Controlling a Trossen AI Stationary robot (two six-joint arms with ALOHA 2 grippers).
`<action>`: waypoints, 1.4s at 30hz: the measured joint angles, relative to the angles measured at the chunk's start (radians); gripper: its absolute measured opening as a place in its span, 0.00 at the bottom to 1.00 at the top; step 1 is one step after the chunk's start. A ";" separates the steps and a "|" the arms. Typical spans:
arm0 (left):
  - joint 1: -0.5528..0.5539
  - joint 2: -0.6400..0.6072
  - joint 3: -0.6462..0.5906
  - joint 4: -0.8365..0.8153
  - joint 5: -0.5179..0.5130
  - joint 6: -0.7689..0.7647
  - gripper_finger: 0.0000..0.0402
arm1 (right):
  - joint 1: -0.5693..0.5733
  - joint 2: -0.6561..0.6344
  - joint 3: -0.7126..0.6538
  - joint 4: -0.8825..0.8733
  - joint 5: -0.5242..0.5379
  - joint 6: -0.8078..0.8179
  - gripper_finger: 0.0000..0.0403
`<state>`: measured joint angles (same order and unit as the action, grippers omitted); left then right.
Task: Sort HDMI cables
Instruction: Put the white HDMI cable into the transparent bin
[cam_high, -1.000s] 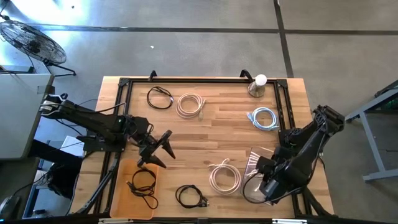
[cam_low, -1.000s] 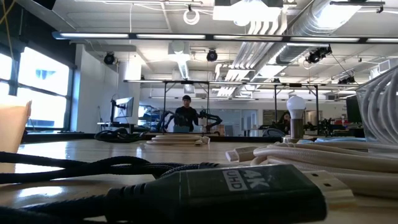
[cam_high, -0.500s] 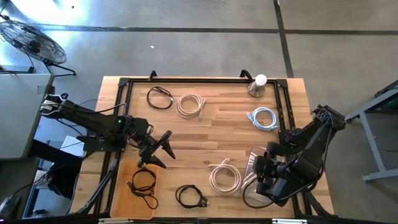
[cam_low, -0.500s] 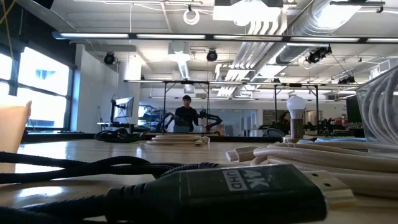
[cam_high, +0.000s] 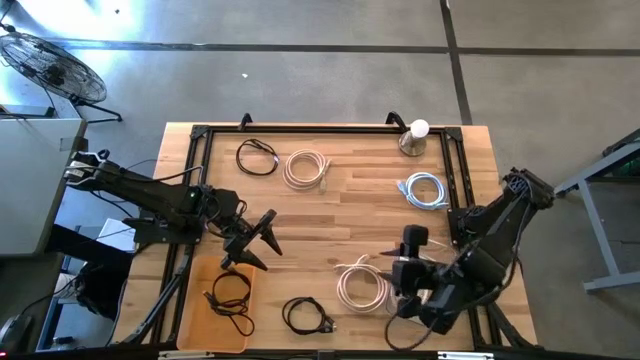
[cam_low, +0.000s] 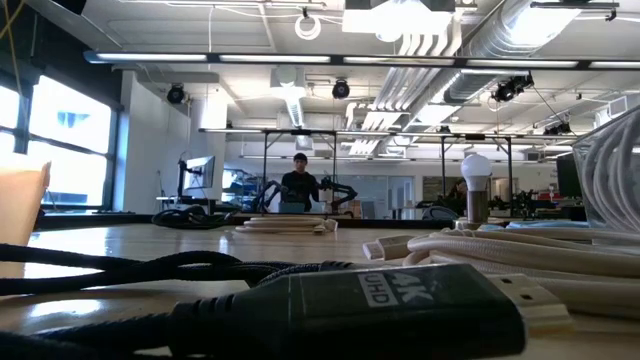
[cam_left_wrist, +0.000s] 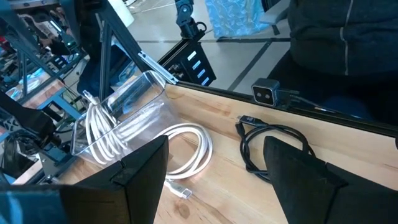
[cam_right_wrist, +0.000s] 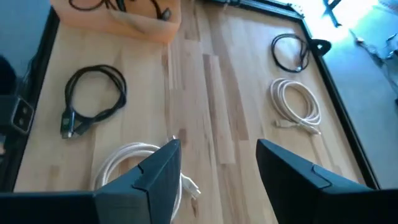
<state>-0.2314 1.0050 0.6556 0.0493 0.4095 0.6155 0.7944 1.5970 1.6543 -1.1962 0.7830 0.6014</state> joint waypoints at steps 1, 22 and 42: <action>0.000 0.000 0.000 0.000 0.000 0.000 0.64 | -0.015 0.000 0.000 0.000 -0.013 -0.010 0.50; 0.000 0.000 0.000 -0.084 -0.045 -0.071 0.64 | -0.385 0.004 -0.394 0.472 -0.631 -0.286 0.40; 0.001 0.000 0.000 -0.113 -0.239 -0.062 0.64 | -0.468 0.020 -0.508 0.683 -0.848 -0.244 0.39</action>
<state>-0.2307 1.0050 0.6552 -0.0635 0.1701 0.5537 0.3264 1.6166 1.1465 -0.5132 -0.0651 0.3570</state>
